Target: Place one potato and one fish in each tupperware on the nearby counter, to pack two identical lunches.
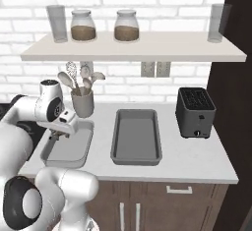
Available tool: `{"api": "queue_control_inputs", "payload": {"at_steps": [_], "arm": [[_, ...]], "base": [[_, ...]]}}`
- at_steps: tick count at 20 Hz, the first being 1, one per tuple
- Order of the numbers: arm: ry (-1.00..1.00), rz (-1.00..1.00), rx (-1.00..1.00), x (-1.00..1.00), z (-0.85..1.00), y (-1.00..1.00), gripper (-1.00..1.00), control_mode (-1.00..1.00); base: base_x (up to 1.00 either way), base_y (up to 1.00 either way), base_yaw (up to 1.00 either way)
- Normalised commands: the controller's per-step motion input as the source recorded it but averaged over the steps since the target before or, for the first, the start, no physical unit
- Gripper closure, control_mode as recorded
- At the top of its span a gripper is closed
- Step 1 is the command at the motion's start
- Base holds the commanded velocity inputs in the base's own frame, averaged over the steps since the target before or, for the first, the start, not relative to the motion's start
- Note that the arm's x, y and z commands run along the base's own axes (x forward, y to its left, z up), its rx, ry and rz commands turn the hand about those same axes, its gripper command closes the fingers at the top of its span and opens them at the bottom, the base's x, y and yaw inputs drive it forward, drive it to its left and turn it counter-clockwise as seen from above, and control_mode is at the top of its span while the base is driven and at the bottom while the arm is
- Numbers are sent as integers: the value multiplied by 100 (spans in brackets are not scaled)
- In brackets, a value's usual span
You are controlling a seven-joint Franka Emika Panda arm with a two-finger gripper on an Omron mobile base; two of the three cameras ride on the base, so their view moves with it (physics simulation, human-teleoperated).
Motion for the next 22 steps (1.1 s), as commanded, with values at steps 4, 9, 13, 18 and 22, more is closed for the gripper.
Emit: {"api": "queue_control_inputs", "payload": {"at_steps": [4,9,13,18,22], "arm": [[0,-6,-6,76,-98,3,100,-100],[-7,-3,-4,59,-57,4,-100,-100],[1,-4,0,24,3,2,-100,-100],[5,-2,3,-9,81,1,-100,-100],[-5,-1,7,-96,100,-13,-100,-100]], "base": [[0,0,0],[0,0,0],[0,0,0],[0,0,0],[0,0,0]]}}
